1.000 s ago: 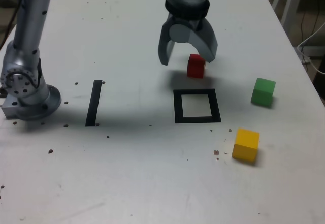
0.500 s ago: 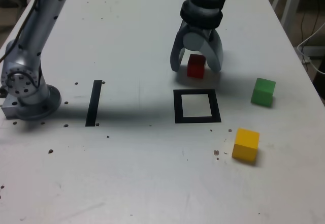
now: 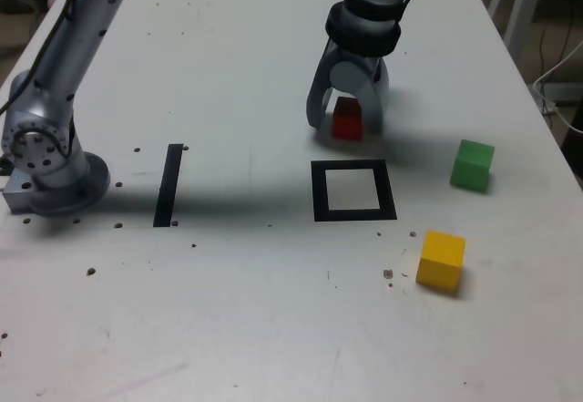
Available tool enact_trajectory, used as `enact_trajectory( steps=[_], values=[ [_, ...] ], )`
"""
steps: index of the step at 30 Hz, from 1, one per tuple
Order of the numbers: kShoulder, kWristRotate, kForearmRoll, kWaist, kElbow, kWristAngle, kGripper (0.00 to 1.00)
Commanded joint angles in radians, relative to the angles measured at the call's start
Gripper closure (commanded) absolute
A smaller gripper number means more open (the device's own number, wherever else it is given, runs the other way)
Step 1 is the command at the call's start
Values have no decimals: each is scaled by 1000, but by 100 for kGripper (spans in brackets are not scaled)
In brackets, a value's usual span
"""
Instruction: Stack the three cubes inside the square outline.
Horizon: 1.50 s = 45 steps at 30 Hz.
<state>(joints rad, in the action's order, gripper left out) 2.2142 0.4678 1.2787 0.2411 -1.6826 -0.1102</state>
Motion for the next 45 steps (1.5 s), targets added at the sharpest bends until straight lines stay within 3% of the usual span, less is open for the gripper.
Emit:
enact_trajectory(
  steps=[1, 13, 19, 35, 45],
  values=[
    [5, -2, 0, 0, 5, 0, 71],
    [-16, -20, 5, -14, 17, 0, 71],
    [-56, -91, 14, -49, 30, 11, 71],
    [-125, -352, 21, -197, 81, 159, 71],
    [-121, -396, -22, -255, 107, 195, 71]
  ],
)
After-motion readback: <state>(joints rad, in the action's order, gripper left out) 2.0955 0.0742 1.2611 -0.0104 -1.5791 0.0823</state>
